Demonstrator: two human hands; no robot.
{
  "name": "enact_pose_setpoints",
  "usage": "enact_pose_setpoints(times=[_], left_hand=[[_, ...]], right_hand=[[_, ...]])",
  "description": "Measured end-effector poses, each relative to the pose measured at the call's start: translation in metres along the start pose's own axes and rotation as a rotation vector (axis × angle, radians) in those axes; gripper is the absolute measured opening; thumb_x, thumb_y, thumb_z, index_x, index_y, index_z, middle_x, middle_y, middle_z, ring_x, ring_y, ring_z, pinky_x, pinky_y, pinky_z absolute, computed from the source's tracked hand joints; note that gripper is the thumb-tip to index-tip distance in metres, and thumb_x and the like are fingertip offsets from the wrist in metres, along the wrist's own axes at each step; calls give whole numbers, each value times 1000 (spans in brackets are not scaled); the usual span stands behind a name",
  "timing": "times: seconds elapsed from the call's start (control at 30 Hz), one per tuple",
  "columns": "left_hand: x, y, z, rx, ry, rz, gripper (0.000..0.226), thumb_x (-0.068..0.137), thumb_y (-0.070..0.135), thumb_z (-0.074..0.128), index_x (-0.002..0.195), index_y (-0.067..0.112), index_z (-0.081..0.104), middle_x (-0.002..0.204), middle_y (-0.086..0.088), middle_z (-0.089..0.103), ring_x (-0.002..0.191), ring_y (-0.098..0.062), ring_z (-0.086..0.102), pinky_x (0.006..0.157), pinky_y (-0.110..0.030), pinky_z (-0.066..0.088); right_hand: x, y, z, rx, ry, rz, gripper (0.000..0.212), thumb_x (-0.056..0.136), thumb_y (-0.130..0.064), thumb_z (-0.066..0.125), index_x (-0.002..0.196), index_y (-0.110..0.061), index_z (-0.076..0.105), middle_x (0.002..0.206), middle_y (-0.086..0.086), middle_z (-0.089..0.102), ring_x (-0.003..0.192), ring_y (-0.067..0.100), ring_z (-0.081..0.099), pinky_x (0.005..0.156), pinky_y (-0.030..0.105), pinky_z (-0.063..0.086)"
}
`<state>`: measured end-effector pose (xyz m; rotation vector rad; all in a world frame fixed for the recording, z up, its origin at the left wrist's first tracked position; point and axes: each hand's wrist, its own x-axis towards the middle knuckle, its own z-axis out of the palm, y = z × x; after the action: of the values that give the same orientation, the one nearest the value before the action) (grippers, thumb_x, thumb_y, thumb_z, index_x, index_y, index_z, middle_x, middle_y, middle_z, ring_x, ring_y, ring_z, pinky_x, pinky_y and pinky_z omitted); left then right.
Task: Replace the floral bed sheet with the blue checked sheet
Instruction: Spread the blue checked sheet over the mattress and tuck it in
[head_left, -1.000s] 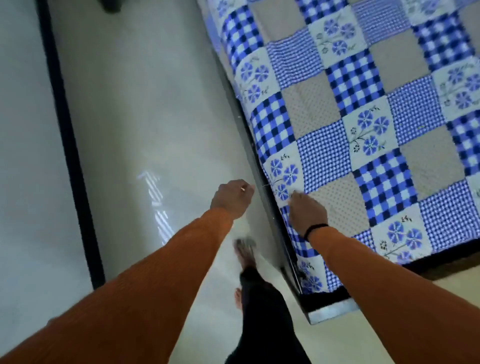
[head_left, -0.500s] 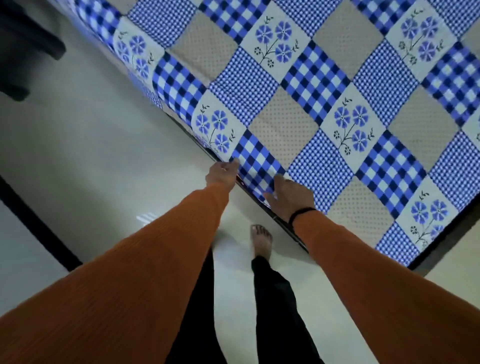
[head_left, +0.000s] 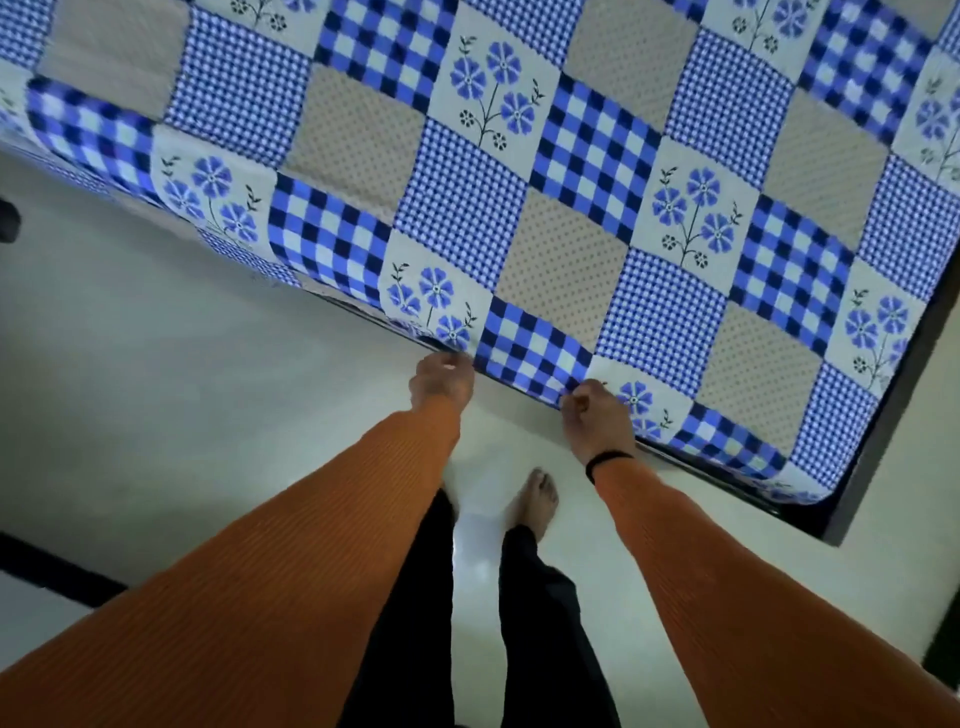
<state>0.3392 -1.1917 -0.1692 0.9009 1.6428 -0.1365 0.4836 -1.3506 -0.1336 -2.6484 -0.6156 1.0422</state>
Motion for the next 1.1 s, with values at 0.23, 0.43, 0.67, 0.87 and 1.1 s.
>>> enact_pose_setpoints(times=[0.23, 0.43, 0.67, 0.87, 1.1], left_hand=[[-20, 13, 45, -602, -249, -282, 28, 108, 11, 37, 130, 6, 53, 111, -11, 62, 109, -29, 63, 93, -40, 52], [17, 4, 49, -658, -150, -312, 24, 108, 16, 31, 114, 12, 54, 121, -11, 63, 98, -26, 64, 86, -35, 51], [22, -13, 37, -150, 149, -336, 10, 93, 9, 70, 87, 2, 67, 79, -16, 72, 52, -16, 61, 38, -20, 47], [14, -12, 36, -367, 153, -487, 26, 103, 18, 51, 111, -3, 64, 69, -11, 69, 65, -20, 66, 66, -29, 58], [-15, 19, 85, -959, -82, -342, 28, 104, 25, 44, 117, 12, 65, 109, -10, 64, 100, -26, 62, 102, -43, 52]], right_hand=[[16, -9, 37, 1681, -17, 861, 18, 104, 1, 41, 95, -2, 56, 93, 12, 63, 90, 22, 65, 86, 30, 58], [42, 4, 56, 1870, -21, 884, 41, 98, 13, 40, 131, -3, 58, 120, 17, 65, 105, 29, 65, 64, 38, 64], [30, 24, 41, 1735, -100, 963, 32, 100, 3, 52, 131, 5, 58, 122, 23, 69, 111, 31, 69, 76, 37, 64], [7, 11, 25, 1768, -46, 1143, 19, 103, -3, 45, 113, 5, 59, 132, 25, 60, 112, 34, 63, 95, 42, 58], [35, -22, 21, 2282, 185, 944, 45, 103, -33, 33, 116, -7, 67, 115, 16, 70, 114, 34, 64, 89, 50, 54]])
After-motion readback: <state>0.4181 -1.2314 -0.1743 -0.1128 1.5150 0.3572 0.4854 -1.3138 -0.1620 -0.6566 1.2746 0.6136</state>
